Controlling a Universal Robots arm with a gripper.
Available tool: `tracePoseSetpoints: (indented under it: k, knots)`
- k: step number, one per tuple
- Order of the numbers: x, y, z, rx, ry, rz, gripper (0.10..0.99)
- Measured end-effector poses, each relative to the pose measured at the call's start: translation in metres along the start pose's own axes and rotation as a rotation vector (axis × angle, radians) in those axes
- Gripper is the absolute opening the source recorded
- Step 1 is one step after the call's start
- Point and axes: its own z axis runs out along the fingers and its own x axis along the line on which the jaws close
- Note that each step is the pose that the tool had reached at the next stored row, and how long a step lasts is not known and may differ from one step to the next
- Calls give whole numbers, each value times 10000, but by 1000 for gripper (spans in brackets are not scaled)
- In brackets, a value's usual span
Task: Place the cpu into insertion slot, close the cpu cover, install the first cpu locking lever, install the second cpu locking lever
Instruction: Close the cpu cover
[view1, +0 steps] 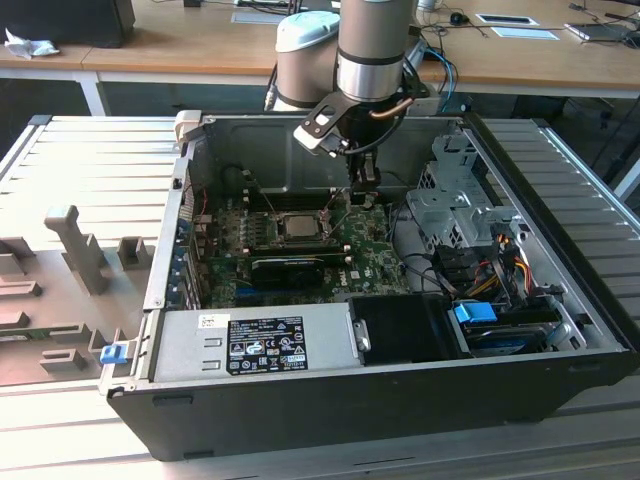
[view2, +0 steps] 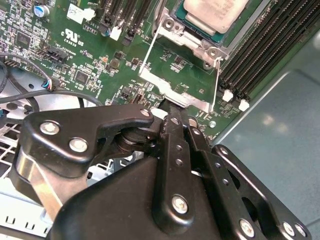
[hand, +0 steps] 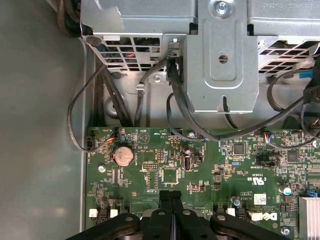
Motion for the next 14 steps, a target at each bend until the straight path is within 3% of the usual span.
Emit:
tracePoseSetpoints:
  k: [14]
  knots:
    - [0, -21, -2, 0, -1, 0, 106]
